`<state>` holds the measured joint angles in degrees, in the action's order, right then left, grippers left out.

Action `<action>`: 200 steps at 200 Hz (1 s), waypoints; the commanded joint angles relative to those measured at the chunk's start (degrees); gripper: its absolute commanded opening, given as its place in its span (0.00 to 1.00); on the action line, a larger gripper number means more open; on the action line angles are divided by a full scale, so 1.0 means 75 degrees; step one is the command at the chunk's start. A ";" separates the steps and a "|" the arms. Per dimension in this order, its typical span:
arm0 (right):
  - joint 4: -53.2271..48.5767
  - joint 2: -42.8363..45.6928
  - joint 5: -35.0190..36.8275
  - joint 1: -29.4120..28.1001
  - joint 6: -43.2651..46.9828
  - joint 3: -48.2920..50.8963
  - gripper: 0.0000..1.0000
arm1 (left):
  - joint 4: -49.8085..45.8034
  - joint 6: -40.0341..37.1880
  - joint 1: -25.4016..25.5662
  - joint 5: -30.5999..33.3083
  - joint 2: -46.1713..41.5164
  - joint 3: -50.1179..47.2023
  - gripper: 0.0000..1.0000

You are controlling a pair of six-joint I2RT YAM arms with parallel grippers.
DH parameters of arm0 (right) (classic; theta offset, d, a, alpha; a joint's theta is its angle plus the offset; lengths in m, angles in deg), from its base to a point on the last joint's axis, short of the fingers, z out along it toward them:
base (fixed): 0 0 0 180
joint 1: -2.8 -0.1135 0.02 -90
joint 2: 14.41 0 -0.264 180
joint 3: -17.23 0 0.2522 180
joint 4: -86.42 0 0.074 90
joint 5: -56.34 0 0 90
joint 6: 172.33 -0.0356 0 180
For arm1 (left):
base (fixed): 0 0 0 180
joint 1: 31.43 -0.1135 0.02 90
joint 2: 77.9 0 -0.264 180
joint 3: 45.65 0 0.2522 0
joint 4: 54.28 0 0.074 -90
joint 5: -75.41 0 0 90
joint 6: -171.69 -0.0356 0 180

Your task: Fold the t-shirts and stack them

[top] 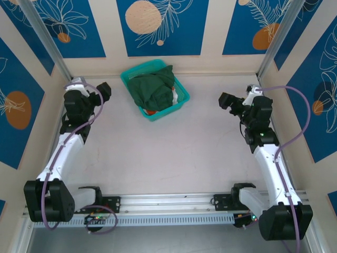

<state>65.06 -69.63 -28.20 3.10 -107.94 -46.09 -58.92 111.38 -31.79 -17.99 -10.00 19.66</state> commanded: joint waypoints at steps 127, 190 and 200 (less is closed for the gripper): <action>-0.3555 -0.1637 -0.1320 -0.2065 -0.1875 -0.0529 0.88 | -0.7538 -0.0920 0.3809 0.2477 0.7232 0.8937 1.00; -0.4675 -0.1471 -0.1618 -0.2361 -0.1626 -0.0634 0.87 | -0.8583 -0.0850 0.4089 0.2891 0.8956 1.1490 0.31; -0.4935 -0.1339 -0.1658 -0.2366 -0.1615 -0.0636 0.87 | -0.8584 -0.0695 0.4099 0.2957 0.8866 1.1560 0.10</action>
<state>34.42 -82.70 -37.82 -14.15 -121.10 -50.74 -118.74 104.76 -1.16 1.61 57.14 103.02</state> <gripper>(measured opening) 0.873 0.311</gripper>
